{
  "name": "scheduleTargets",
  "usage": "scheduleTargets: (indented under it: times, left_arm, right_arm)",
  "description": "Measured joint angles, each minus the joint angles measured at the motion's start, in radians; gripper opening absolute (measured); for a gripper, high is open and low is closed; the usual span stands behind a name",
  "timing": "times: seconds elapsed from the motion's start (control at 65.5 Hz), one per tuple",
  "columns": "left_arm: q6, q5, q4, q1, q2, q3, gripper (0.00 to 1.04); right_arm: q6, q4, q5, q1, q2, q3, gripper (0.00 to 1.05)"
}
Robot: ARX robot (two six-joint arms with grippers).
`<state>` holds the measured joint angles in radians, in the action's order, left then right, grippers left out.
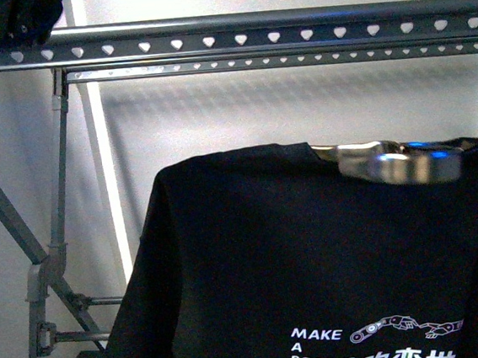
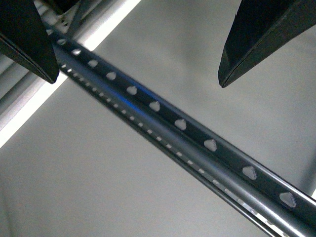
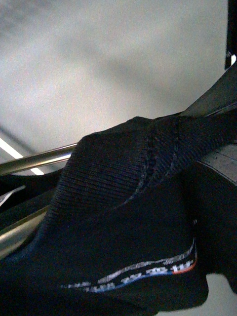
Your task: Hang clothes on hanger
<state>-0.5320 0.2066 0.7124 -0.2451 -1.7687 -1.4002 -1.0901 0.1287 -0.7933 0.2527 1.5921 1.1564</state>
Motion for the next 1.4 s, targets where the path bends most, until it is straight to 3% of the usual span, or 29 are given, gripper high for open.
scheduleTargets:
  times: [0.076, 0.137, 0.214, 0.305, 0.366, 0.55, 0.748, 0.87, 1.023, 1.084, 1.405]
  left_arm:
    - [0.19, 0.045, -0.217, -0.027, 0.037, 0.018, 0.86]
    - [0.312, 0.045, -0.291, -0.033, 0.096, 0.1, 0.77]
    - [0.4, 0.04, -0.268, -0.029, 0.17, 0.225, 0.67]
    - [0.481, 0.01, -0.17, 0.012, 0.29, 0.429, 0.47]
    - [0.504, -0.006, -0.108, 0.047, 0.359, 0.565, 0.33]
    - [0.518, -0.054, -0.017, 0.09, 0.478, 0.806, 0.03]
    - [0.526, -0.103, 0.048, 0.134, 0.621, 1.019, 0.04]
    - [0.526, -0.115, 0.056, 0.154, 0.684, 1.095, 0.04]
    - [0.526, -0.136, 0.056, 0.172, 0.764, 1.172, 0.04]
    - [0.527, -0.193, 0.051, 0.209, 0.8, 1.199, 0.04]
    - [0.527, -0.203, -0.031, 0.243, 0.984, 1.303, 0.04]
  right_arm:
    - [0.079, 0.116, 0.01, 0.004, -0.034, 0.0, 0.03]
    - [0.145, 0.195, 0.029, 0.008, -0.053, 0.004, 0.03]
    - [0.229, 0.273, 0.04, 0.017, -0.073, 0.005, 0.03]
    - [0.404, 0.354, -0.017, 0.05, -0.122, 0.005, 0.03]
    - [0.534, 0.404, -0.059, 0.072, -0.17, 0.01, 0.03]
    - [0.803, 0.482, -0.106, 0.131, -0.198, 0.09, 0.03]
    - [1.21, 0.365, -0.098, 0.188, -0.084, 0.281, 0.03]
    - [1.379, 0.294, -0.071, 0.178, -0.019, 0.359, 0.03]
    - [1.53, 0.28, -0.022, 0.152, 0.076, 0.476, 0.03]
    - [1.579, 0.275, -0.005, 0.143, 0.118, 0.519, 0.03]
    - [1.806, 0.245, 0.063, 0.117, 0.312, 0.688, 0.03]
